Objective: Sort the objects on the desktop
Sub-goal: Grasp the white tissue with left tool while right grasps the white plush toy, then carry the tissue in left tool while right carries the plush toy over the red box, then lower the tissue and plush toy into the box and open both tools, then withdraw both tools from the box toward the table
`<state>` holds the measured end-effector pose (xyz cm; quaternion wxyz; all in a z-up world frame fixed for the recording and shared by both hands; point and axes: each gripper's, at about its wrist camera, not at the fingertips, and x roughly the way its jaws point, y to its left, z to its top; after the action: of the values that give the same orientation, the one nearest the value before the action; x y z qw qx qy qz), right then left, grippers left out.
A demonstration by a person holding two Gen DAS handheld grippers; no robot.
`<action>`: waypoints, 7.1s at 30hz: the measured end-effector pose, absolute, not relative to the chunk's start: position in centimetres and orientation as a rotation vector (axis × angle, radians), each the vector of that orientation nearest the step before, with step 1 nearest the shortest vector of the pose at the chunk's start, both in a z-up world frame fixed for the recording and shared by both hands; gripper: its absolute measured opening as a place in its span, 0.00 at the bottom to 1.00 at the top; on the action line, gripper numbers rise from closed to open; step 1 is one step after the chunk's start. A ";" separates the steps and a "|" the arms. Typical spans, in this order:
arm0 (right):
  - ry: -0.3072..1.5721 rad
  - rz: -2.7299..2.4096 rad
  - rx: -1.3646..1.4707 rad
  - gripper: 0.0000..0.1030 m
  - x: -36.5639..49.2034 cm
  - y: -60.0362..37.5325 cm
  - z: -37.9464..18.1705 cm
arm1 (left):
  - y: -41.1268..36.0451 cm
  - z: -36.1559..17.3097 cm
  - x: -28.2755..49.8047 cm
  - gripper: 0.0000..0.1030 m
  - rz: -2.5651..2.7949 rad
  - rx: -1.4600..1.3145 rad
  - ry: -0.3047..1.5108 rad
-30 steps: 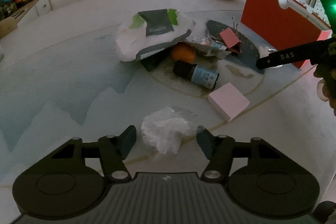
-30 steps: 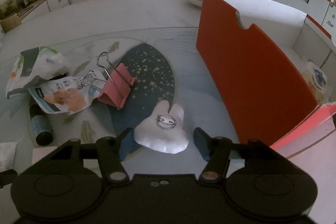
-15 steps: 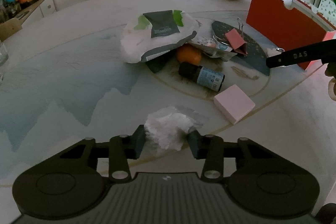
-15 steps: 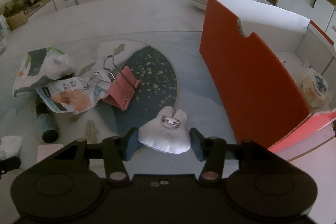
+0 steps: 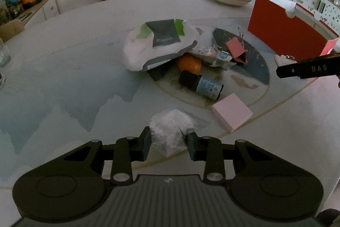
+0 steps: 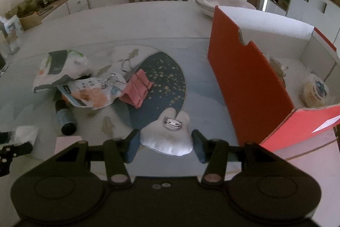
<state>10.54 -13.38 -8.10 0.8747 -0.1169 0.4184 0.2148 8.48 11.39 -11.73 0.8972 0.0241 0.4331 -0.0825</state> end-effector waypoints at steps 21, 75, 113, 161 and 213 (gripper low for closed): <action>0.805 0.509 -0.220 0.50 8.6 -15.5 -2.6 | 7.3 -6.2 9.2 0.32 -0.250 0.046 0.800; 0.721 0.535 -0.225 0.50 20.2 -33.4 4.7 | -20.2 0.1 17.9 0.32 -0.569 0.260 0.709; 0.979 0.548 -0.259 0.50 35.1 -30.5 -3.3 | -26.9 -7.6 28.3 0.32 -0.573 0.330 1.131; 1.037 0.629 -0.207 0.88 32.9 -32.2 -1.9 | -26.2 -6.1 26.7 0.72 -0.533 0.206 1.083; 0.744 0.691 -0.063 0.99 17.5 -25.2 7.0 | -4.9 1.6 16.3 0.96 -0.487 0.002 0.748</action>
<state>17.48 -25.17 7.04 0.8735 -0.0302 0.3560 0.3307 16.31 -4.94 1.58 0.9021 0.0011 0.3618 -0.2354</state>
